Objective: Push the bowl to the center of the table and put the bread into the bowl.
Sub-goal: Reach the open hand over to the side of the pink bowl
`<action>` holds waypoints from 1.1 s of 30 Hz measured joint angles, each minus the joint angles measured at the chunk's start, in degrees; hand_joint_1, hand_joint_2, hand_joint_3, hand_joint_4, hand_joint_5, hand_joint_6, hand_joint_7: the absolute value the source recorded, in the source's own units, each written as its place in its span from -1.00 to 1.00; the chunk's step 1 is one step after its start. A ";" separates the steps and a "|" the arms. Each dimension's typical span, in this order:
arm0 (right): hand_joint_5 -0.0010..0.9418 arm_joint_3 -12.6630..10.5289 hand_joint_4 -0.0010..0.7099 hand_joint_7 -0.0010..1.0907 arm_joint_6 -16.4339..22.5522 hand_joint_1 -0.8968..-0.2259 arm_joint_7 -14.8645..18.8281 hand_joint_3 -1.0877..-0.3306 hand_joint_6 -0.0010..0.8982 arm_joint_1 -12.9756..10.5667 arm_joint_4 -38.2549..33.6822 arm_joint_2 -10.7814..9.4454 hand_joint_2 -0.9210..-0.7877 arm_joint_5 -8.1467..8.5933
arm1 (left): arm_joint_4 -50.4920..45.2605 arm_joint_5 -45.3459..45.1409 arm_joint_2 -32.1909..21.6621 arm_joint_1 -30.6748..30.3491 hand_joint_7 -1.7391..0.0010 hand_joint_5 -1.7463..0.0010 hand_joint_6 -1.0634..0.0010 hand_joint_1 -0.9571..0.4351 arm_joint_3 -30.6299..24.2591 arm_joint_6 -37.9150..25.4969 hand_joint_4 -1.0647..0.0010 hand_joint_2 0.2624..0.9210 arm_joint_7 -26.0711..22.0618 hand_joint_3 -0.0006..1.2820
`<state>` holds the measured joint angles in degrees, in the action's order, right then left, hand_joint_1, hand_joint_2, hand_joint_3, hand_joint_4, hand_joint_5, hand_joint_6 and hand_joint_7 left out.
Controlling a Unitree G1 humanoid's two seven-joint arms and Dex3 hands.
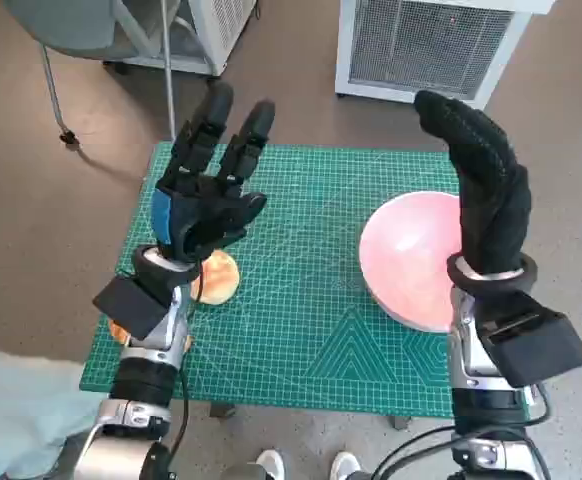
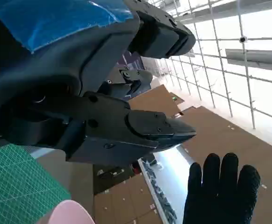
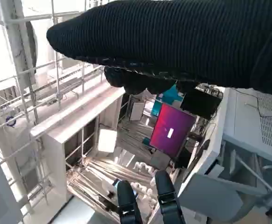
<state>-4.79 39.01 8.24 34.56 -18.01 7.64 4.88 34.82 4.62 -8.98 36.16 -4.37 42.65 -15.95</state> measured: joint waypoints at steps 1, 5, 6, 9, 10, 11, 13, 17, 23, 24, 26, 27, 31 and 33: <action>-1.00 0.00 -0.21 0.20 0.00 0.23 0.02 -0.30 -1.00 0.00 0.01 0.01 -1.00 0.00 | 0.02 0.00 -0.01 0.01 0.99 0.99 0.26 0.14 0.00 0.01 0.37 1.00 0.00 -0.69; -1.00 -0.01 -0.21 0.20 -0.04 0.23 0.18 -0.30 -1.00 0.00 0.08 0.06 -1.00 0.02 | 0.21 -0.05 -0.03 0.06 0.99 0.99 0.25 0.14 0.00 0.05 0.36 1.00 0.08 -0.69; -1.00 -0.01 -0.21 0.20 -0.05 0.23 0.21 -0.30 -1.00 0.00 0.08 0.08 -1.00 0.05 | 0.29 -0.05 -0.03 0.08 0.99 0.99 0.25 0.14 0.00 0.06 0.36 1.00 0.12 -0.69; -1.00 -0.02 -0.21 0.20 -0.14 0.23 0.23 -0.30 -1.00 0.00 0.09 0.15 -1.00 0.10 | 0.46 -0.10 -0.04 0.16 0.99 0.99 0.24 0.14 0.00 0.07 0.36 1.00 0.29 -0.69; -1.00 -0.02 -0.21 0.20 -0.17 0.23 0.23 -0.30 -1.00 0.00 0.10 0.17 -1.00 0.10 | 0.47 -0.11 -0.04 0.18 0.99 0.99 0.24 0.14 0.00 0.07 0.36 1.00 0.34 -0.69; -1.00 -0.02 -0.21 0.20 -0.19 0.22 0.23 -0.30 -1.00 -0.01 0.11 0.17 -1.00 0.12 | 0.48 -0.13 -0.04 0.21 0.99 0.99 0.24 0.15 0.01 0.07 0.36 1.00 0.39 -0.69; -1.00 -0.03 -0.21 0.20 -0.28 0.22 0.24 -0.30 -1.00 -0.01 0.16 0.17 -1.00 0.15 | 0.48 -0.19 -0.04 0.27 0.99 0.99 0.24 0.15 0.01 0.10 0.36 1.00 0.45 -0.69; -1.00 -0.05 -0.21 0.20 -0.40 0.21 0.25 -0.30 -1.00 -0.03 0.27 0.18 -1.00 0.39 | 0.48 -0.29 -0.03 0.34 0.99 0.99 0.25 0.15 0.03 0.24 0.35 1.00 0.57 -0.68; -1.00 -0.18 -0.21 0.20 -0.41 0.21 0.30 -0.30 -1.00 -0.25 0.52 0.32 -1.00 0.55 | 0.48 -0.30 -0.04 0.35 0.99 0.99 0.25 0.15 0.03 0.31 0.35 1.00 0.62 -0.68; -1.00 -0.25 -0.21 0.20 -0.41 0.21 0.35 -0.30 -1.00 -0.32 0.53 0.40 -1.00 0.59 | 0.48 -0.29 -0.04 0.35 0.99 0.99 0.25 0.15 0.03 0.32 0.34 1.00 0.62 -0.68; -0.99 -0.48 -0.19 0.20 -0.40 0.20 0.63 -0.29 -1.00 -0.50 0.52 0.63 -1.00 0.81 | 0.47 -0.29 -0.04 0.35 0.99 0.99 0.25 0.15 0.03 0.35 0.34 1.00 0.62 -0.68; -0.99 -0.68 -0.19 0.21 -0.33 0.20 0.90 -0.28 -1.00 -0.61 0.45 0.82 -1.00 1.17 | 0.47 -0.29 -0.04 0.35 0.99 0.99 0.25 0.15 0.03 0.36 0.33 1.00 0.62 -0.68; -0.98 -2.30 -0.16 0.23 1.21 0.18 2.36 -0.23 -1.00 -0.95 -1.66 2.24 -1.00 2.90 | 0.47 -0.24 -0.12 0.34 0.99 0.99 0.25 0.16 -0.02 0.52 0.33 1.00 0.61 -0.68; -0.97 -3.67 -0.15 0.24 2.41 0.18 2.69 -0.22 -1.00 -1.14 -3.75 3.32 -1.00 3.48 | 0.47 -0.13 -0.30 0.34 0.99 0.99 0.25 0.15 -0.14 0.60 0.32 1.00 0.60 -0.68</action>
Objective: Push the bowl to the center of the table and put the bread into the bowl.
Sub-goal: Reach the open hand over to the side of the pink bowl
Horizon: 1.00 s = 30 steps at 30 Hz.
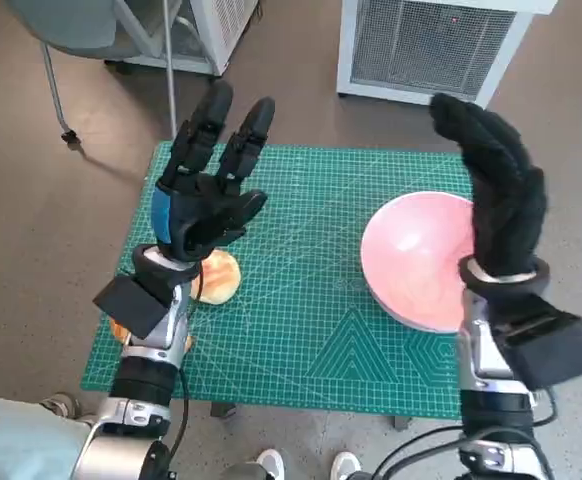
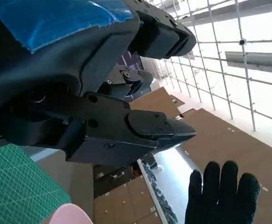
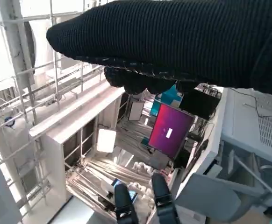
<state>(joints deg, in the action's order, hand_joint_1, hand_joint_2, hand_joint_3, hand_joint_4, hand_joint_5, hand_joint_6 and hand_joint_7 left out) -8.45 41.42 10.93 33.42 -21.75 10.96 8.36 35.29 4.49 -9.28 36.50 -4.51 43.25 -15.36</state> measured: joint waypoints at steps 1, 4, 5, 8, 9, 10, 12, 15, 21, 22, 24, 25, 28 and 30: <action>-0.97 -0.58 -0.14 0.24 0.40 0.18 -0.01 -0.21 -1.00 -0.13 -0.77 0.42 -1.00 0.18 | 0.00 0.06 -0.14 0.00 0.99 0.99 0.25 0.15 -0.10 0.02 0.32 1.00 0.00 -0.69; -0.97 -2.95 -0.14 0.23 1.72 0.17 -1.86 -0.20 -1.00 -0.84 -3.36 1.30 -1.00 -0.31 | 0.00 0.34 -0.85 0.00 0.99 0.99 0.24 0.14 -0.58 0.05 0.32 1.00 -0.06 -0.69; -0.97 -3.62 -0.14 0.21 1.89 0.15 -2.76 -0.20 -1.00 -1.14 -3.94 1.47 -1.00 -0.73 | 0.00 0.41 -1.08 -0.01 0.99 0.99 0.24 0.14 -0.73 0.08 0.32 1.00 -0.08 -0.69; -0.98 -5.48 -0.15 0.17 2.66 0.13 -6.47 -0.19 -1.00 -2.33 -5.51 1.69 -1.00 -2.64 | 0.00 0.74 -1.53 -0.02 0.99 0.99 0.25 0.14 -1.15 0.26 0.32 1.00 -0.15 -0.69; -0.98 -5.95 -0.16 0.16 2.83 0.14 -7.45 -0.19 -1.00 -2.74 -5.90 1.69 -1.00 -3.33 | 0.00 0.79 -1.59 -0.02 0.99 0.99 0.25 0.14 -1.25 0.34 0.33 1.00 -0.15 -0.70; -0.98 -6.39 -0.16 0.15 3.21 0.14 -8.70 -0.19 -1.00 -3.18 -6.57 1.73 -1.00 -4.25 | 0.00 0.80 -1.63 -0.02 1.00 1.00 0.25 0.14 -1.37 0.43 0.34 1.00 -0.14 -0.70; -0.98 -7.01 -0.17 0.15 3.75 0.17 -10.43 -0.22 -1.00 -3.76 -7.78 1.82 -1.00 -5.37 | 0.03 0.78 -1.63 -0.01 1.00 1.00 0.26 0.15 -1.52 0.47 0.35 1.00 -0.09 -0.70; -0.99 -7.60 -0.17 0.16 4.75 0.21 -12.38 -0.25 -1.00 -4.99 -9.59 2.12 -1.00 -6.77 | 0.09 0.68 -1.57 -0.01 1.00 1.00 0.26 0.15 -1.54 0.50 0.36 1.00 0.22 -0.70; -0.99 -8.59 -0.19 0.16 6.01 0.31 -15.49 -0.33 -1.00 -7.42 -13.72 3.14 -1.00 -9.01 | 0.17 0.36 -1.44 -0.11 1.00 0.99 0.26 0.15 -1.53 0.53 0.35 1.00 0.93 -0.70; -0.99 -8.69 -0.19 0.15 6.10 0.33 -16.00 -0.34 -1.00 -7.70 -14.71 3.35 -1.00 -9.30 | 0.17 0.35 -1.41 -0.13 1.00 0.99 0.26 0.14 -1.52 0.52 0.34 1.00 0.98 -0.70; -1.00 -8.89 -0.19 0.14 6.17 0.36 -16.81 -0.37 -1.00 -8.15 -16.77 3.72 -1.00 -9.74 | 0.17 0.34 -1.38 -0.21 1.00 0.99 0.25 0.15 -1.51 0.52 0.33 1.00 1.05 -0.70; -1.00 -8.93 -0.19 0.13 6.19 0.36 -17.13 -0.38 -1.00 -8.31 -17.68 3.83 -1.00 -9.79 | 0.17 0.34 -1.38 -0.26 0.99 0.99 0.25 0.15 -1.50 0.52 0.32 1.00 1.08 -0.69; -1.00 -9.05 -0.20 0.13 6.29 0.37 -17.69 -0.40 -1.00 -8.38 -20.95 3.93 -1.00 -9.68 | 0.17 0.34 -1.35 -0.37 0.99 0.99 0.24 0.15 -1.46 0.42 0.32 1.00 1.17 -0.69; -1.00 -9.04 -0.22 0.11 6.24 0.35 -17.86 -0.41 -1.00 -8.30 -23.22 3.90 -1.00 -9.48 | 0.16 0.32 -1.32 -0.37 0.99 0.99 0.24 0.15 -1.38 0.35 0.31 1.00 1.19 -0.69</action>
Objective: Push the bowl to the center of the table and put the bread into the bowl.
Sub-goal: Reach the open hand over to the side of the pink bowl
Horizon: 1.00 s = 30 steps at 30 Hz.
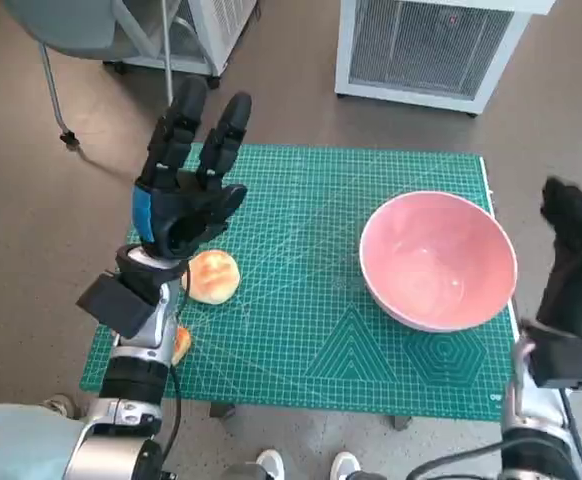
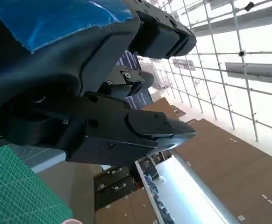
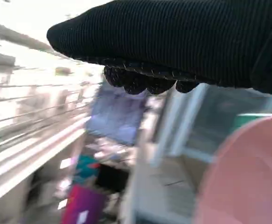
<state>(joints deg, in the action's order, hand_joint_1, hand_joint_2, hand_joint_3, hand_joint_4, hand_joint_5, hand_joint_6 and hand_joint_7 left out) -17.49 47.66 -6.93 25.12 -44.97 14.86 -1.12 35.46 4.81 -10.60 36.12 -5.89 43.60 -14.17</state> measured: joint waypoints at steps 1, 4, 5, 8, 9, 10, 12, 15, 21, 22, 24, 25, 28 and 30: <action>-1.00 0.02 -0.22 0.11 -0.06 0.34 0.02 -0.41 -1.00 0.10 -1.14 -0.09 -1.00 0.34 | 0.00 -0.01 0.01 0.00 0.99 0.99 0.24 0.15 0.04 -0.03 0.31 1.00 0.01 -0.69; -1.00 0.00 -0.23 0.09 -0.51 0.35 0.40 -0.42 -1.00 0.89 -4.19 -0.73 -1.00 1.92 | -0.01 -0.04 0.00 0.00 0.99 0.99 0.24 0.15 0.09 -0.12 0.31 1.00 0.08 -0.69; -1.00 0.00 -0.23 0.09 -0.79 0.35 0.75 -0.42 -1.00 1.33 -5.13 -1.02 -1.00 2.49 | -0.01 -0.04 0.00 0.00 0.99 0.99 0.24 0.14 0.10 -0.15 0.31 1.00 0.09 -0.69; -0.99 0.03 -0.22 0.08 -1.30 0.37 2.15 -0.42 -1.00 2.76 -7.60 -1.92 -1.00 4.33 | 0.00 -0.05 0.00 0.00 0.99 0.99 0.24 0.13 0.19 -0.16 0.31 1.00 0.09 -0.69; -0.99 0.06 -0.22 0.07 -1.46 0.37 2.51 -0.41 -1.00 3.13 -8.11 -2.09 -1.00 4.61 | 0.00 -0.05 0.00 0.00 0.99 0.99 0.24 0.13 0.21 -0.16 0.31 1.00 0.09 -0.69; -0.99 0.16 -0.22 0.07 -1.69 0.37 3.28 -0.41 -1.00 3.83 -9.05 -2.39 -1.00 5.37 | 0.00 -0.05 0.00 0.00 0.99 0.99 0.24 0.13 0.24 -0.17 0.31 1.00 0.07 -0.69; -1.00 0.19 -0.23 0.06 -2.11 0.36 4.45 -0.41 -1.00 5.11 -10.56 -2.95 -1.00 6.21 | 0.00 -0.04 -0.07 0.00 0.99 0.99 0.24 0.12 0.23 -0.17 0.32 1.00 0.00 -0.69; -1.00 0.30 -0.24 0.05 -2.37 0.35 5.75 -0.41 -1.00 6.75 -12.12 -3.73 -1.00 7.27 | 0.00 -0.01 -0.25 0.00 0.99 1.00 0.24 0.12 0.21 -0.17 0.33 1.00 -0.23 -0.70; -0.99 1.24 -0.23 0.05 -3.44 0.35 7.13 -0.44 -0.99 9.39 -14.59 -5.31 -1.00 7.71 | -0.05 -0.03 -0.62 -0.04 1.00 1.00 0.24 0.12 0.11 -0.17 0.34 1.00 -0.34 -0.69; -0.99 1.39 -0.23 0.05 -3.73 0.35 7.23 -0.44 -0.99 9.85 -14.95 -5.62 -1.00 7.73 | -0.06 -0.03 -0.73 -0.06 1.00 1.00 0.24 0.12 0.08 -0.17 0.34 1.00 -0.34 -0.69; -0.99 1.75 -0.23 0.05 -4.15 0.35 7.58 -0.44 -0.98 10.69 -15.69 -6.22 -1.00 7.74 | -0.11 -0.08 -0.92 -0.11 0.99 1.00 0.24 0.11 0.01 -0.19 0.34 1.00 -0.29 -0.69; -0.99 1.93 -0.23 0.05 -4.41 0.35 7.79 -0.44 -0.98 11.20 -16.17 -6.51 -1.00 7.73 | -0.17 -0.13 -1.01 -0.16 0.99 1.00 0.24 0.11 -0.05 -0.22 0.34 1.00 -0.23 -0.69; -1.00 2.28 -0.24 0.04 -5.17 0.33 8.33 -0.44 -0.98 12.61 -17.29 -7.18 -1.00 7.73 | -0.41 -0.26 -1.22 -0.42 0.99 1.00 0.23 0.10 -0.16 -0.31 0.34 1.00 0.03 -0.68; -1.00 2.38 -0.24 0.01 -5.67 0.32 8.93 -0.43 -0.96 13.52 -18.01 -7.55 -1.00 7.76 | -0.64 -0.28 -1.40 -0.69 0.99 1.00 0.23 0.10 -0.23 -0.40 0.34 1.00 0.28 -0.68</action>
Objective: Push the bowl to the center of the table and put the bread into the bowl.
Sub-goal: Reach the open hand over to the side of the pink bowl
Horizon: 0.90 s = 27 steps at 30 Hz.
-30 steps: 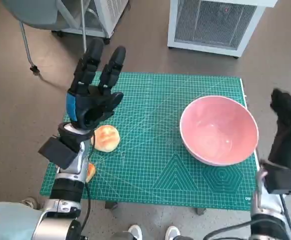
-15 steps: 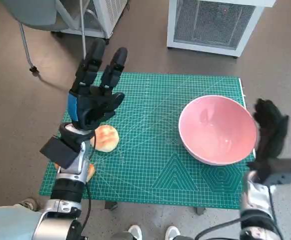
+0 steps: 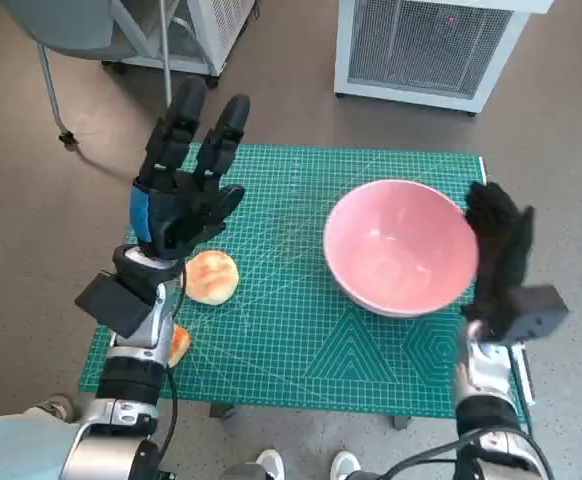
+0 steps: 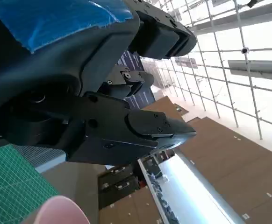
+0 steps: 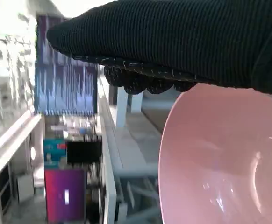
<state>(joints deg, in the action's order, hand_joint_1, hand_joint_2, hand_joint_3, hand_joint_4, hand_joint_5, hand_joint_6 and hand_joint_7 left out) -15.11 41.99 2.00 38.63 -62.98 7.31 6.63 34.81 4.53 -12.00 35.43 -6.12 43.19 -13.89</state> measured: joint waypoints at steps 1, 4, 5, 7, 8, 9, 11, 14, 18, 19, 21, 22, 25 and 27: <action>-1.00 0.03 -0.24 0.00 -0.30 0.32 0.38 -0.43 -0.95 0.51 -0.37 -0.19 -1.00 0.05 | -0.12 -0.01 -0.12 -0.16 0.99 1.00 0.23 0.09 -0.05 -0.03 0.34 1.00 0.09 -0.68; -0.99 0.07 -0.22 -0.03 -1.02 0.29 1.25 -0.40 -0.92 1.67 -1.19 -0.68 -1.00 0.21 | -0.38 -0.07 -0.42 -0.52 0.99 1.00 0.23 0.08 -0.15 -0.12 0.34 1.00 0.44 -0.68; -0.99 0.05 -0.21 -0.04 -1.32 0.29 1.62 -0.39 -0.91 2.11 -1.54 -0.90 -1.00 0.29 | -0.51 -0.08 -0.52 -0.67 0.99 1.00 0.23 0.08 -0.20 -0.16 0.33 1.00 0.55 -0.68; -0.98 0.01 -0.20 -0.05 -1.81 0.29 2.32 -0.38 -0.90 2.87 -2.20 -1.25 -1.00 0.44 | -0.87 -0.11 -0.72 -0.96 0.99 0.99 0.23 0.08 -0.25 -0.28 0.33 1.00 0.75 -0.68; -0.98 -0.03 -0.19 -0.06 -2.09 0.28 2.53 -0.37 -0.90 3.19 -2.43 -1.37 -1.00 0.47 | -1.00 -0.11 -0.78 -1.04 0.99 0.99 0.23 0.07 -0.27 -0.35 0.33 1.00 0.84 -0.69; -0.98 -0.10 -0.19 -0.06 -2.36 0.28 2.87 -0.36 -0.89 3.57 -2.69 -1.55 -1.00 0.50 | -1.16 -0.15 -0.84 -1.15 0.99 0.99 0.23 0.07 -0.30 -0.44 0.32 1.00 1.01 -0.69; -0.98 -0.16 -0.18 -0.07 -2.80 0.26 3.35 -0.35 -0.88 4.29 -3.21 -1.89 -1.00 0.60 | -1.42 -0.20 -0.96 -1.32 0.99 0.99 0.23 0.07 -0.36 -0.56 0.32 1.00 1.24 -0.69; -0.98 -0.25 -0.17 -0.08 -3.57 0.25 3.95 -0.33 -0.86 5.49 -4.14 -2.43 -1.00 0.92 | -1.87 -0.28 -1.10 -1.68 0.99 0.99 0.23 0.06 -0.41 -0.62 0.32 1.00 1.55 -0.69; -0.98 -0.27 -0.16 -0.10 -4.27 0.24 4.39 -0.31 -0.85 6.90 -5.05 -3.24 -1.00 0.99 | -2.56 -0.40 -1.22 -2.22 0.99 0.99 0.22 0.06 -0.47 -0.73 0.32 1.00 1.84 -0.69; -0.98 -0.20 -0.16 -0.10 -4.38 0.24 4.42 -0.30 -0.84 7.25 -5.25 -3.50 -1.00 0.95 | -2.75 -0.45 -1.28 -2.38 0.99 0.99 0.22 0.06 -0.50 -0.73 0.32 1.00 1.97 -0.69; -0.98 -0.07 -0.15 -0.10 -4.49 0.23 4.42 -0.30 -0.84 7.73 -5.51 -3.83 -1.00 0.89 | -2.93 -0.55 -1.33 -2.60 0.99 0.99 0.22 0.07 -0.54 -0.73 0.32 1.00 2.07 -0.69; -0.98 0.04 -0.15 -0.11 -4.54 0.23 4.42 -0.29 -0.83 7.96 -5.65 -4.02 -1.00 0.85 | -3.05 -0.60 -1.35 -2.75 0.99 0.99 0.22 0.08 -0.57 -0.73 0.32 1.00 2.17 -0.69; -0.97 0.49 -0.14 -0.11 -4.77 0.22 4.38 -0.28 -0.82 8.42 -6.11 -4.52 -1.00 0.39 | -3.17 -1.04 -1.44 -3.10 0.99 0.99 0.22 0.09 -0.78 -0.74 0.32 1.00 2.52 -0.69; -0.97 0.74 -0.13 -0.12 -5.01 0.21 4.29 -0.27 -0.81 8.64 -6.37 -4.81 -1.00 -0.01 | -3.17 -1.35 -1.55 -3.20 0.99 0.99 0.22 0.09 -0.85 -0.74 0.31 1.00 2.67 -0.69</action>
<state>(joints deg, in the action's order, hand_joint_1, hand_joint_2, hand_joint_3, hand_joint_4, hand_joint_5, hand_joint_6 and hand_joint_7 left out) -14.37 36.98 6.28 47.27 -69.35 2.50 6.62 31.64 3.17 -13.55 32.23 -6.97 42.45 -11.23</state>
